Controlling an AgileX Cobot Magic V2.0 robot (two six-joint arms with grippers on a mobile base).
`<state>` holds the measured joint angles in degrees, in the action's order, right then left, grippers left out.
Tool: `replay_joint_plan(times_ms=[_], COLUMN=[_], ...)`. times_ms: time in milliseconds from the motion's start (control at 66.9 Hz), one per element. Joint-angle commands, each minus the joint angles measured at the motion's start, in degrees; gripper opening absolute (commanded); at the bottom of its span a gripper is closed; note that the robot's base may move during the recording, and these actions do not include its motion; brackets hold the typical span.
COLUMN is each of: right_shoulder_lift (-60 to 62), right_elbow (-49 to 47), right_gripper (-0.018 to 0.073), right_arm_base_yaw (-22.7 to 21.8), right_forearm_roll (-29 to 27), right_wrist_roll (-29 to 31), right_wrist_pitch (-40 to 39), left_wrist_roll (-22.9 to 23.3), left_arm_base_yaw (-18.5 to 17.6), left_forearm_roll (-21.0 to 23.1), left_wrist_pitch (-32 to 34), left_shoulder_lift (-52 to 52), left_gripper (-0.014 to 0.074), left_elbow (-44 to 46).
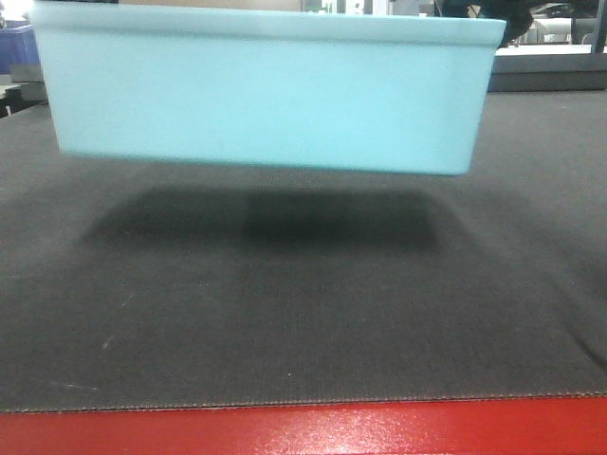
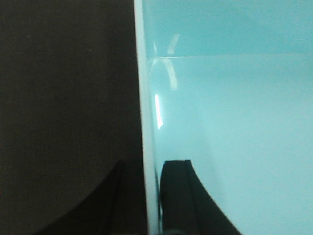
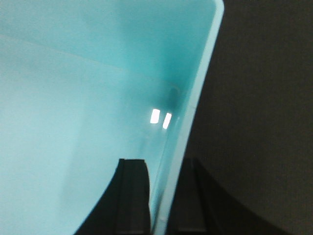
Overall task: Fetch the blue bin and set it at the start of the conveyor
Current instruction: 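Lower the bin onto the belt and open both grippers, then withdraw both grippers away from the bin's side walls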
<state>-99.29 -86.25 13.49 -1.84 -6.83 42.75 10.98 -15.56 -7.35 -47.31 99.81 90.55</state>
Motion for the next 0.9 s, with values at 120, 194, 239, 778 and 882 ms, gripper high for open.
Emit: replay_joint_plan(times_ms=[120, 194, 239, 778, 882], right_shoulder_lift=[1.2, 2.1, 3.0, 24.7, 31.0], right_elbow=[-0.4, -0.5, -0.5, 10.7, 19.6], right_gripper=[0.0447, 0.0575, 0.0564, -0.0162, -0.0162], right_arm_base_yaw=[-0.3, -0.4, -0.5, -8.9, -9.1], right_forearm_roll=[1.8, 2.3, 3.0, 3.8, 5.2], right_wrist_roll=[1.4, 1.4, 1.4, 1.4, 1.4], right_wrist_pitch=[-1.9, -1.2, -0.5, -0.5, -5.4], left_wrist_roll=[-0.4, -0.4, -0.4, -2.0, -1.8], left_arm_base_yaw=[0.3, 0.3, 0.3, 1.6, 4.0], left_forearm_roll=[-0.9, -0.9, -0.9, -3.0, -3.0], left_wrist_pitch=[1.6, 0.9, -0.1, 0.0, 5.9], left_shoulder_lift=[-0.4, -1.2, -2.1, -25.9, -32.9], left_gripper=[0.0583, 0.0587, 0.0547, -0.0111, -0.0111], left_elbow=[0.4, 0.4, 0.4, -11.4, -20.9])
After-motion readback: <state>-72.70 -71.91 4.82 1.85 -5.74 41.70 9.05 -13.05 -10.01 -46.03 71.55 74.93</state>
